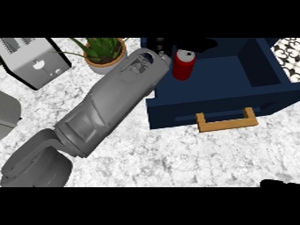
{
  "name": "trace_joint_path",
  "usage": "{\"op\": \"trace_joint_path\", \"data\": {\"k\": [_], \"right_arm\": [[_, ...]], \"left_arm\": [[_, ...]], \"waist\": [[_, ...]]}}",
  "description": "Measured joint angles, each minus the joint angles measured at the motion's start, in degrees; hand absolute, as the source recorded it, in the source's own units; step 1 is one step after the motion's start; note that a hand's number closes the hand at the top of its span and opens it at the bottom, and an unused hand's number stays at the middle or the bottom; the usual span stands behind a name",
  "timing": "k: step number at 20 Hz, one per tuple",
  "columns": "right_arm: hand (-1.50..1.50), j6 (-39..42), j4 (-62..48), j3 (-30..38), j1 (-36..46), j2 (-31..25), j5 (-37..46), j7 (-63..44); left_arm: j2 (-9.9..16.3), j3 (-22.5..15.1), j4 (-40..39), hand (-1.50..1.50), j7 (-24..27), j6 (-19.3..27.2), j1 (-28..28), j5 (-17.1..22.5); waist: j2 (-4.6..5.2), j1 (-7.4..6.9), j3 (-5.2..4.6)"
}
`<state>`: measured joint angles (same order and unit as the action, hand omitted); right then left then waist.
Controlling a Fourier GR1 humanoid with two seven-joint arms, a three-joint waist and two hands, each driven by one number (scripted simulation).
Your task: Pick up the can, place it into the drawer and close the drawer
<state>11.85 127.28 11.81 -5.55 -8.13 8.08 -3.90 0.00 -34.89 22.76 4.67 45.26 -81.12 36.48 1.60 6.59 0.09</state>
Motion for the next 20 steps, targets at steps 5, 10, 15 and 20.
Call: {"op": "trace_joint_path", "data": {"k": [5, 10, 15, 20], "right_arm": [[-1.50, -0.2, -0.6, -2.6, 2.2, -2.1, 7.1, 1.8], [-1.50, -1.5, -2.1, -6.9, 4.0, -4.3, 18.3, 2.6], [-1.50, -3.7, -6.2, -11.5, 6.1, -6.0, 30.3, 3.0], [-1.50, -7.4, -14.8, -16.2, 9.0, -6.0, 40.9, 3.7]], "left_arm": [[0.0, 0.3, 1.4, -1.50, 1.2, 0.9, -0.4, 2.3], [0.0, 0.0, 2.6, -1.50, 1.8, 2.2, -1.1, 3.4], [0.0, -0.2, 2.8, -1.50, 1.5, 3.1, -1.8, 3.6], [0.1, 0.4, 3.5, -1.50, 0.5, 2.9, -1.9, 3.1]], "waist": [[-0.14, -1.07, -0.01], [-0.51, -2.68, -0.04], [-0.81, -4.13, -0.05], [-1.17, -5.92, -0.07]]}}
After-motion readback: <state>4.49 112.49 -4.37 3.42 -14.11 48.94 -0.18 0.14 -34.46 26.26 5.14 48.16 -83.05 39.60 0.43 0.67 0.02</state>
